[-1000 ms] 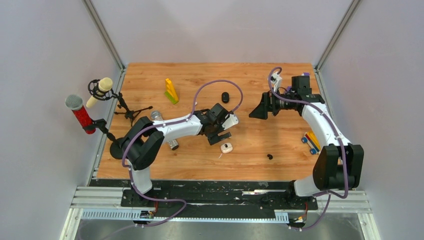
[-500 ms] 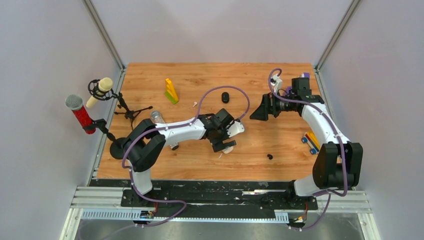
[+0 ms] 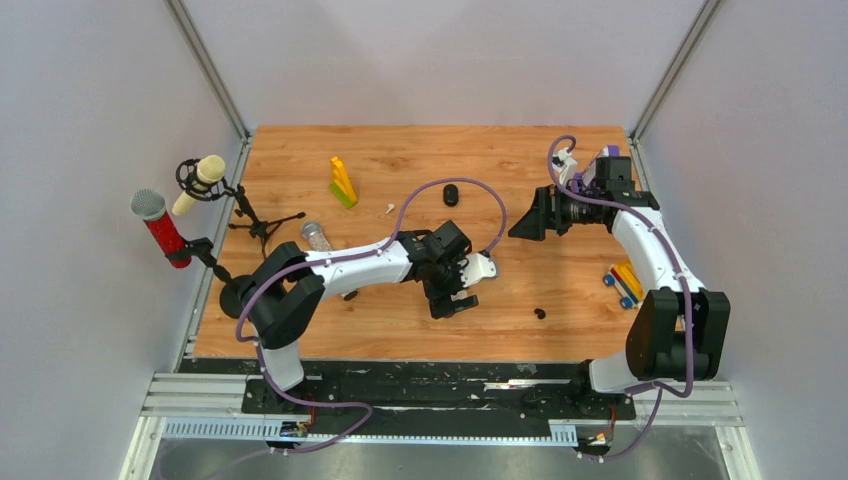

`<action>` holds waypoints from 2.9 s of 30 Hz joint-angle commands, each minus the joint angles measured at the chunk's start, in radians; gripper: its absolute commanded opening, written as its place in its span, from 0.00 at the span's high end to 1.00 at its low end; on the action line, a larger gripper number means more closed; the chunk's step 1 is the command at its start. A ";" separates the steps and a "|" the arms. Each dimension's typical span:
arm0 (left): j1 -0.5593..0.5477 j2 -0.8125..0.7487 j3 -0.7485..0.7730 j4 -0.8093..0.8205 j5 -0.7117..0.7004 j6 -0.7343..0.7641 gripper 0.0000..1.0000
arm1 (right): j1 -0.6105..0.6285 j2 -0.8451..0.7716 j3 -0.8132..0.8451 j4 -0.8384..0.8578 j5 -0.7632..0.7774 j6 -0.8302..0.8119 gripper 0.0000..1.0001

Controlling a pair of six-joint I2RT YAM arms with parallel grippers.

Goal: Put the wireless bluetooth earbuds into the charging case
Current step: Move the charging case to the center of the board.

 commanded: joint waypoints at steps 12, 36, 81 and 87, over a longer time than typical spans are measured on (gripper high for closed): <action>-0.008 0.067 0.116 -0.103 0.223 0.018 0.00 | -0.031 -0.075 0.024 -0.017 -0.021 -0.030 0.00; -0.046 0.047 0.179 -0.179 0.287 -0.055 0.00 | -0.075 -0.071 0.026 -0.037 -0.041 -0.037 0.00; -0.049 0.144 0.234 -0.161 0.473 -0.124 0.00 | -0.191 -0.074 0.024 -0.055 -0.125 -0.037 0.00; -0.049 0.190 0.289 -0.160 0.460 -0.125 0.00 | -0.207 -0.075 0.042 -0.082 -0.108 -0.043 0.00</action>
